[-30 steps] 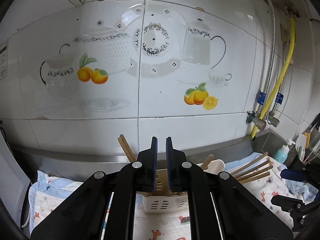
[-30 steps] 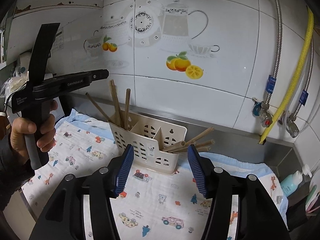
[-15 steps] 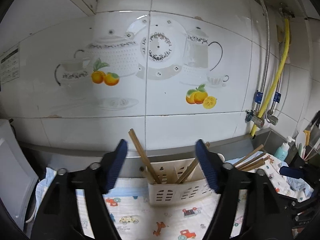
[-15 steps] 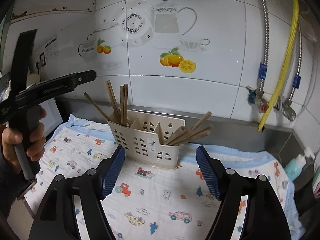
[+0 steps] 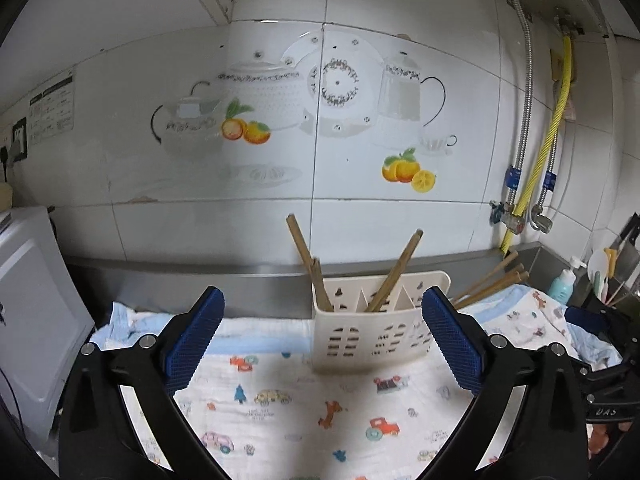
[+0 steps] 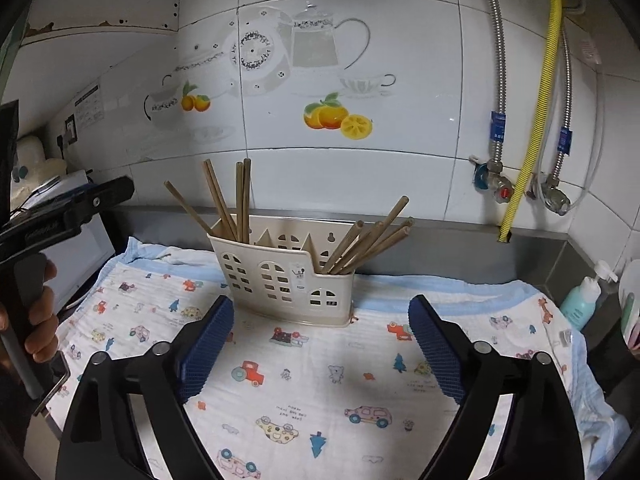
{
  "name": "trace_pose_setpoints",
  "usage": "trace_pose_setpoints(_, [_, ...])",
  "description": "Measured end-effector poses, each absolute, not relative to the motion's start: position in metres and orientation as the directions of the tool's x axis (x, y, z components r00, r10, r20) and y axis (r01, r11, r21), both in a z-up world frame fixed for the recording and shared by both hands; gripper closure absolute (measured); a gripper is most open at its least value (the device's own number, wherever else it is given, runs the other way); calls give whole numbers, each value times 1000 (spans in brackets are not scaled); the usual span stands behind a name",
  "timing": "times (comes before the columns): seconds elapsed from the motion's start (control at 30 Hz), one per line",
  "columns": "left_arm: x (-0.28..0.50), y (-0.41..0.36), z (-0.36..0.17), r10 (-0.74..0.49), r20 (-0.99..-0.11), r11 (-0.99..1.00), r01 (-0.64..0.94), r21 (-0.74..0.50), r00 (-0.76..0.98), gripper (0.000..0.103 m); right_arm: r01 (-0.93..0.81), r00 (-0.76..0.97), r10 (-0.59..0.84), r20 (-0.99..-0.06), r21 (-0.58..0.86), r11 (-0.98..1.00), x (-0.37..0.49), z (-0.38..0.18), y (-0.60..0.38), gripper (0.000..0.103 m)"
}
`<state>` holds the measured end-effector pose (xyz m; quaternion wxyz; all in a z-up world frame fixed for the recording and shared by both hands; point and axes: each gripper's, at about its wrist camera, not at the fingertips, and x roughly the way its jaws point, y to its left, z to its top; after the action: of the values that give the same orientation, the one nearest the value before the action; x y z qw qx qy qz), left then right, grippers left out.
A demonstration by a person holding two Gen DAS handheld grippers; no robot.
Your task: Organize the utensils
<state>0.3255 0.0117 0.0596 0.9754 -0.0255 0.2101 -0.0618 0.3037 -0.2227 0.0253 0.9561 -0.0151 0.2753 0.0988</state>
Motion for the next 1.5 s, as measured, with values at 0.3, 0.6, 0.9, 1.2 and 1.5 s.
trace_pose_setpoints(0.3, [305,19,54,-106,-405,994,87,-64,908,5,-177,841,166,-515,27,984,291,28,-221,11])
trace_pose_setpoints(0.6, [293,22,48,-84,-404,996,68,-54,911,5,-177,838,175,-516,47,983,285,25,-219,9])
trace_pose_setpoints(0.9, [277,31,46,-84,-402,996,60,-72,912,5,-174,842,184,-508,68,982,274,26,-218,9])
trace_pose_setpoints(1.2, [258,33,44,-100,-400,994,76,-77,911,5,-173,844,181,-504,62,983,262,25,-212,9])
trace_pose_setpoints(1.5, [248,34,41,-95,-407,995,74,-66,908,5,-179,848,184,-496,58,982,252,28,-209,9])
